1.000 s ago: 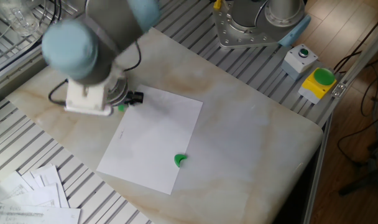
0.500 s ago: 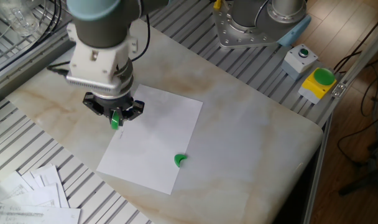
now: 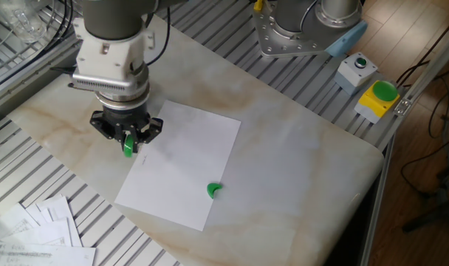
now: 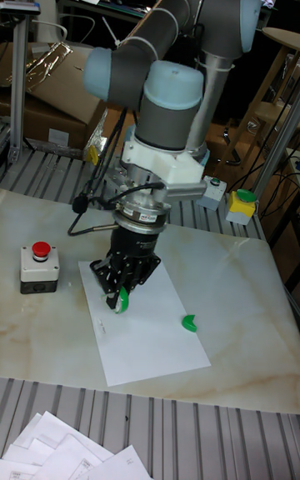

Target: Use the correction tape on paper

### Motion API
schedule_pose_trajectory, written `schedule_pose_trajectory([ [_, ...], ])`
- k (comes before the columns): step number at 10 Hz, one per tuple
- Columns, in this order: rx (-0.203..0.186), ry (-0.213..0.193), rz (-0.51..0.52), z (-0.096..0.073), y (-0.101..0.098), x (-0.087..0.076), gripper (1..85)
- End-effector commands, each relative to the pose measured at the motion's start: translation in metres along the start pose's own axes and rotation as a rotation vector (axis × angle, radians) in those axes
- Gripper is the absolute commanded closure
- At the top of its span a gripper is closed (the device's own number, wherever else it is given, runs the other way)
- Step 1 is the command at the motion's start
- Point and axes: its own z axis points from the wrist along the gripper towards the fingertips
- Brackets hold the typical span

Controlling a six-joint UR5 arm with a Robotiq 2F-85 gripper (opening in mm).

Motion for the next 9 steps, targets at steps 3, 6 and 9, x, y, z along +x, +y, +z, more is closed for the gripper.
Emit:
schedule_pose_trajectory([
  [3, -0.063, -0.04, 0.046, 0.038, -0.002, -0.004, 84.0],
  [6, -0.089, -0.028, 0.082, 0.048, 0.005, 0.01, 84.0],
  [9, -0.101, -0.014, 0.115, 0.05, 0.01, 0.016, 84.0],
])
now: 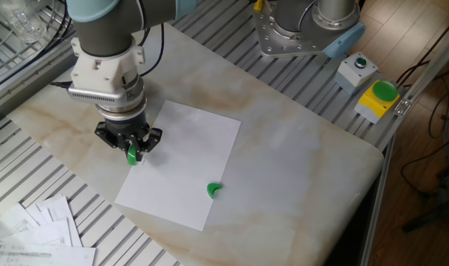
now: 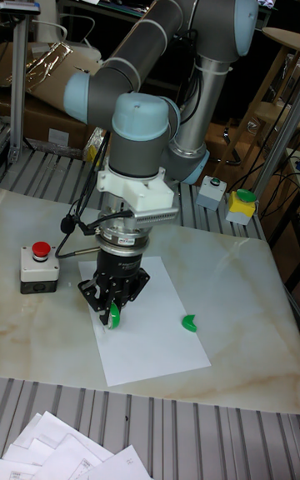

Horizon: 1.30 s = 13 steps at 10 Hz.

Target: Use the correction tape on paper

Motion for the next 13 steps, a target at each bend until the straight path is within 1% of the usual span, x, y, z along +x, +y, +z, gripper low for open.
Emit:
schedule_pose_trajectory([
  [1, -0.018, 0.001, 0.043, 0.006, 0.005, 0.004, 84.0],
  [6, -0.019, -0.007, 0.059, 0.012, 0.007, 0.003, 84.0],
  [9, -0.018, -0.003, 0.06, 0.014, 0.006, 0.004, 84.0],
  [13, -0.022, -0.015, 0.06, 0.017, 0.006, 0.001, 84.0],
])
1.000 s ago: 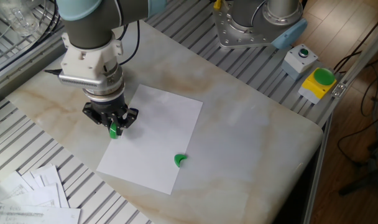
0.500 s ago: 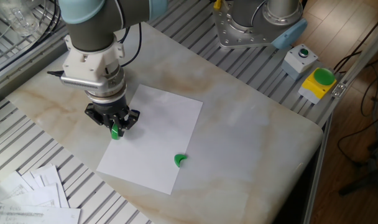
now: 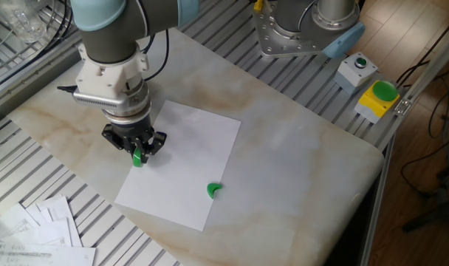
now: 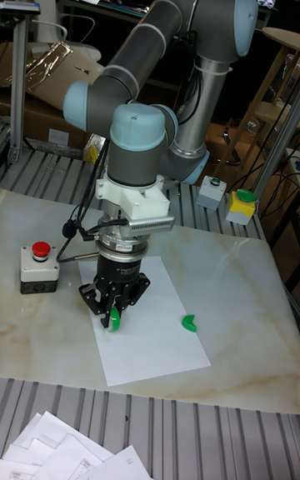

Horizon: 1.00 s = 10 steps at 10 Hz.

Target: Use the correction tape on paper

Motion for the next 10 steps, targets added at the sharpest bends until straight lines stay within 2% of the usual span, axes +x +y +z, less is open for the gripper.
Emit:
schedule_pose_trajectory([
  [1, -0.01, -0.016, 0.01, 0.0008, 0.0004, -0.0035, 84.0],
  [10, -0.011, -0.042, 0.006, 0.0021, -0.0005, -0.0115, 84.0],
])
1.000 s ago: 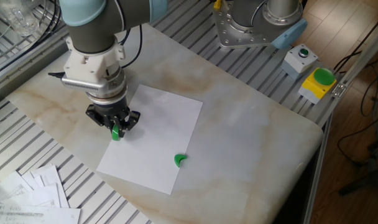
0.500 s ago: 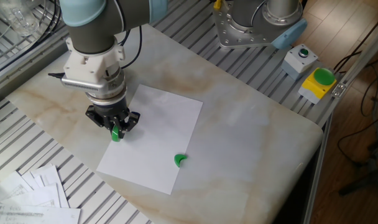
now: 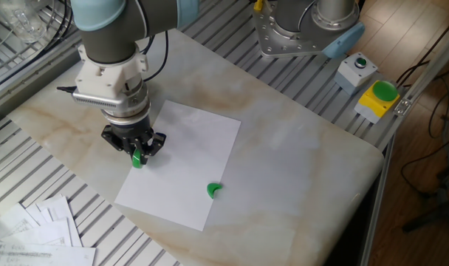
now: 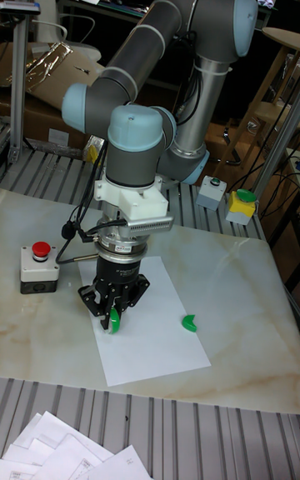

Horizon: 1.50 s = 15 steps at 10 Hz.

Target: Use the correction tape on paper

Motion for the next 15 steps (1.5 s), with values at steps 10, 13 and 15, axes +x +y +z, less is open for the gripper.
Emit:
schedule_pose_trajectory([
  [10, -0.02, -0.047, 0.02, 0.004, 0.001, -0.023, 84.0],
  [13, -0.017, -0.047, 0.018, 0.001, -0.002, -0.03, 84.0],
  [15, -0.013, -0.055, 0.023, 0.004, -0.002, -0.035, 84.0],
])
